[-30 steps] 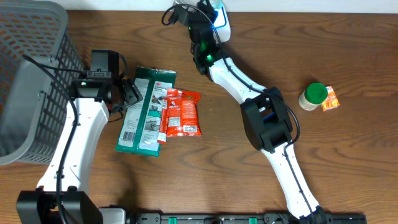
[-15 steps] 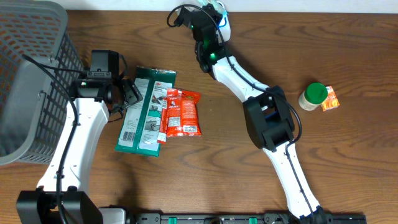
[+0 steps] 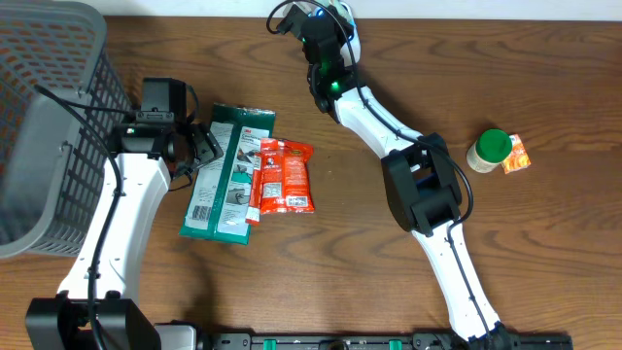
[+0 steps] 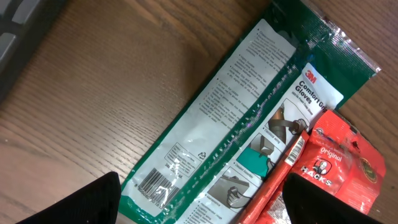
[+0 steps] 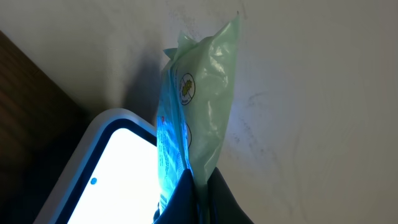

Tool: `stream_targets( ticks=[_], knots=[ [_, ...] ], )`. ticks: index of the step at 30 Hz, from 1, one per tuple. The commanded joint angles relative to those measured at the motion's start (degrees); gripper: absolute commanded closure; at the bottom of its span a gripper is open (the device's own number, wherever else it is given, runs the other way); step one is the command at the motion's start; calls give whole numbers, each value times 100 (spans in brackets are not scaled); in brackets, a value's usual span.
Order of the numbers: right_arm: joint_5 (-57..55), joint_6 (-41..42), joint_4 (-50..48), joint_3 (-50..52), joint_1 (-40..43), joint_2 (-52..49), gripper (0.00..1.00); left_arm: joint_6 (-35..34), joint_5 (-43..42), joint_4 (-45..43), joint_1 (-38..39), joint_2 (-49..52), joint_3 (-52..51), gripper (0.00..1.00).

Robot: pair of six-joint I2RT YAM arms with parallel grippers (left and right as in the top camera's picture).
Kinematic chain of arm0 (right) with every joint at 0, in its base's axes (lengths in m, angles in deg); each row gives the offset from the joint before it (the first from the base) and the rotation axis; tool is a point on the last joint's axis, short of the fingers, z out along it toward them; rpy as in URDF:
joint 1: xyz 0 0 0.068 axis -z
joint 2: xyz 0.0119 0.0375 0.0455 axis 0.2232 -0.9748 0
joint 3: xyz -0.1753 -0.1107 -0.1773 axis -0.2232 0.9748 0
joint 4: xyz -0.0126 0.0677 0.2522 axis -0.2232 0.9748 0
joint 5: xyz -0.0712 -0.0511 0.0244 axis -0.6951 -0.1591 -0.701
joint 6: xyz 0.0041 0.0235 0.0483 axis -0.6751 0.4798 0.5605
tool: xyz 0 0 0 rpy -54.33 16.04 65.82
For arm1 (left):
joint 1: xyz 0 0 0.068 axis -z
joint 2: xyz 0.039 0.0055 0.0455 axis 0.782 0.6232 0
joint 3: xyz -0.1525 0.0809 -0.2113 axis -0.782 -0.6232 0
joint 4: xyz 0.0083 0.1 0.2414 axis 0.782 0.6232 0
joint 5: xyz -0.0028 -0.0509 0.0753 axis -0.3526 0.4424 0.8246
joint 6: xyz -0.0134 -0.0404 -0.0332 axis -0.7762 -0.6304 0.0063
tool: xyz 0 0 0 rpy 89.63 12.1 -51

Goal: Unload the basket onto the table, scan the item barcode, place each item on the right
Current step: 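Carry the wipes pack right and lower it near the jar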

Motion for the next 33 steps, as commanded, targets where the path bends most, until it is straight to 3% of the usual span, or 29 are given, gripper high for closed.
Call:
stream_targets(
  ticks=[1, 8, 14, 20, 24, 29, 33],
  knots=[
    [2, 192, -24, -66, 52, -37, 99, 48, 52, 20, -9, -33, -4, 16],
    [-188, 616, -7, -66, 52, 175, 99, 48, 50, 20, -9, -33, -4, 16],
    [-20, 1845, 1158, -66, 59, 1187, 99, 48, 50, 20, -9, -33, -4, 16],
    [101, 3473, 3370, -66, 92, 2194, 99, 48, 50, 22, -9, -33, -4, 16],
    [1366, 4546, 5416, -66, 203, 2780, 99, 48, 50, 22, -9, -33, -4, 16],
    [3016, 5237, 7475, -66, 538, 3130, 99, 46, 50, 20, -9, -33, -4, 16],
    [3211, 5421, 8647, 9, 850, 3126, 99, 46, 50, 22, -9, -33, -4, 16]
  ],
)
